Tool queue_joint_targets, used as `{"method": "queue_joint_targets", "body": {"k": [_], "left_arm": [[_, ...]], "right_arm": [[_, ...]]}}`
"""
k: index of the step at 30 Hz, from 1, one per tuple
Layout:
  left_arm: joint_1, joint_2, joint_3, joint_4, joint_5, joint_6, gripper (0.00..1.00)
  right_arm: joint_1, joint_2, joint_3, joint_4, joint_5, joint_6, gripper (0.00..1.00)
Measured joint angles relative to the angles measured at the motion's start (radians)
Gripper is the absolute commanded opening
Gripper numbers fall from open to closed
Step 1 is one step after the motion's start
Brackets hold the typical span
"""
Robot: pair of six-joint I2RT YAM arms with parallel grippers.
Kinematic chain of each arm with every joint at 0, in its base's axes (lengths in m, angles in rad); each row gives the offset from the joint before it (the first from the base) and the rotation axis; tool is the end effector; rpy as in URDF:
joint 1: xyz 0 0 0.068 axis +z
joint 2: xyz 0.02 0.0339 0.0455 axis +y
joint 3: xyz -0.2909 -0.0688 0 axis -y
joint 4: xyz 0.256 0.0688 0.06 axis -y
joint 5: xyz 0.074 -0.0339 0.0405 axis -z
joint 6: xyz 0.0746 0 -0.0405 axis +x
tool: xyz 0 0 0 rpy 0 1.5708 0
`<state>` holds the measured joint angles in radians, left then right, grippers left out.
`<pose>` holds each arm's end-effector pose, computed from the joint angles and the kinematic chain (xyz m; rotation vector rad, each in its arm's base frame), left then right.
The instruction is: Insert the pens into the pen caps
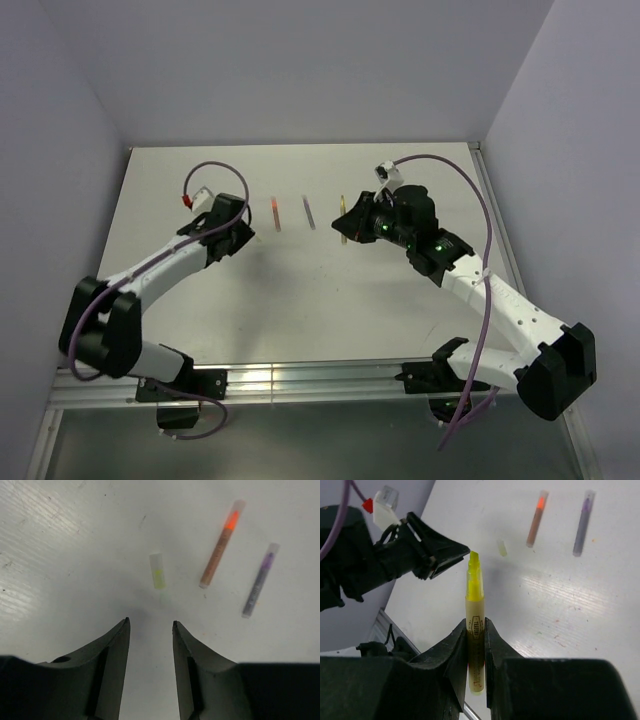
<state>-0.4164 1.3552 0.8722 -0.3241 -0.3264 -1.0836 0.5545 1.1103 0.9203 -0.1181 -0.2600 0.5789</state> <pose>0.2954 -0.1045 0.2274 -0.9152 2.1670 -0.3597 0.2387 0.1704 0.3404 -0.1660 1.9924 1.0008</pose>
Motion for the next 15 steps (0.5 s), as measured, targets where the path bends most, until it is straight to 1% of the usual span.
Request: {"method": "queue_joint_targets", "body": {"k": [2,4,8,15], "left_arm": [[-0.029,0.104,0.049,-0.021,-0.042,-0.027,0.48],[-0.052,0.221,0.135,-0.063,-0.084,-0.057,0.50],[-0.079,0.384,0.274,-0.110,-0.144,-0.088,0.50],[-0.089,0.488,0.358,-0.173,-0.196,-0.117,0.50]], "right_arm": [[-0.011,-0.003,-0.012,-0.018,-0.013,-0.007,0.00],[-0.017,-0.003,-0.019,-0.032,-0.023,-0.011,0.00],[-0.019,-0.011,-0.032,-0.037,-0.055,-0.012,0.00],[-0.019,-0.033,-0.040,-0.033,-0.090,-0.012,0.00]]}}
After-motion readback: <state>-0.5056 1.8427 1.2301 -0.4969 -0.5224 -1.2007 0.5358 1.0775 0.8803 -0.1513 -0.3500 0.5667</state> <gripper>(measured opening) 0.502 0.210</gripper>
